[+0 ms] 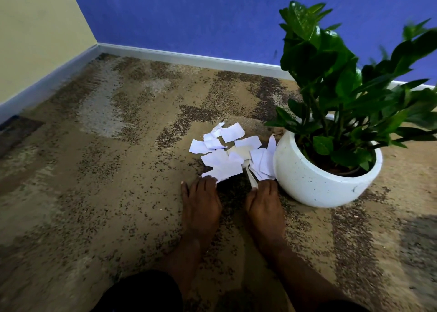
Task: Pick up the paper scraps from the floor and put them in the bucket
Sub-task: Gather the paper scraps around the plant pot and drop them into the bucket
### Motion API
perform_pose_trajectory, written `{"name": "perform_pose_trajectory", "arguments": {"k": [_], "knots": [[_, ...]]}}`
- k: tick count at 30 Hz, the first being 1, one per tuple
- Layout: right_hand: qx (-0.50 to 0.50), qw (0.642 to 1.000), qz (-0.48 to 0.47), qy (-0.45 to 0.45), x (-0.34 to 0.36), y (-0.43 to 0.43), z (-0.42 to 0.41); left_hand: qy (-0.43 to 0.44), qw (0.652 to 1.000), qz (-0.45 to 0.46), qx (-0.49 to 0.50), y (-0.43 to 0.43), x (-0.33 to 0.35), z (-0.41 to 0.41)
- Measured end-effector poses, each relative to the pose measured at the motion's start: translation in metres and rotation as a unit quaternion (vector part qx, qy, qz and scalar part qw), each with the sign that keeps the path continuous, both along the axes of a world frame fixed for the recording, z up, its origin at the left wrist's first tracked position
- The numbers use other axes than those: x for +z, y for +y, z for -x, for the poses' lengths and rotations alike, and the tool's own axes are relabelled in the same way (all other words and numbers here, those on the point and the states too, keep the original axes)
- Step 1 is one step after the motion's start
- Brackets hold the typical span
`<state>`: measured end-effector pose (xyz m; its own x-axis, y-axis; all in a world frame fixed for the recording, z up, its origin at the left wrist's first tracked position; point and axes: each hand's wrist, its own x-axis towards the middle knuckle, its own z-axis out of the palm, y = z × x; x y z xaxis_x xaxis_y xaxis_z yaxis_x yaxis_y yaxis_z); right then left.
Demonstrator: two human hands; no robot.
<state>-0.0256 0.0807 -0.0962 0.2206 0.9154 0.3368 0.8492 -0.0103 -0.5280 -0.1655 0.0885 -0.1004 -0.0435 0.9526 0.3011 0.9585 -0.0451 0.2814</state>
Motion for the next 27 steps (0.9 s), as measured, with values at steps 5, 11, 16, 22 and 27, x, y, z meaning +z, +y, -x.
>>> {"name": "perform_pose_trajectory", "arguments": {"k": [5,11,16,22,27], "knots": [[0.028,0.997,0.039,0.052,0.016,-0.006,-0.004,-0.046,0.999,0.011,-0.013,-0.010,0.017,-0.001],[0.043,0.993,0.079,0.077,0.045,-0.047,-0.032,-0.196,0.977,0.050,0.075,-0.054,0.047,-0.011],[-0.001,0.992,0.053,0.119,0.082,-0.110,-0.055,-0.283,0.953,0.046,0.102,-0.092,0.077,-0.040],[-0.085,0.978,0.028,0.191,0.130,-0.172,-0.112,-0.371,0.927,0.035,0.052,-0.137,0.131,-0.095],[-0.163,0.960,-0.044,0.222,0.187,-0.196,-0.175,-0.427,0.902,0.055,-0.012,-0.157,0.196,-0.164]]}}
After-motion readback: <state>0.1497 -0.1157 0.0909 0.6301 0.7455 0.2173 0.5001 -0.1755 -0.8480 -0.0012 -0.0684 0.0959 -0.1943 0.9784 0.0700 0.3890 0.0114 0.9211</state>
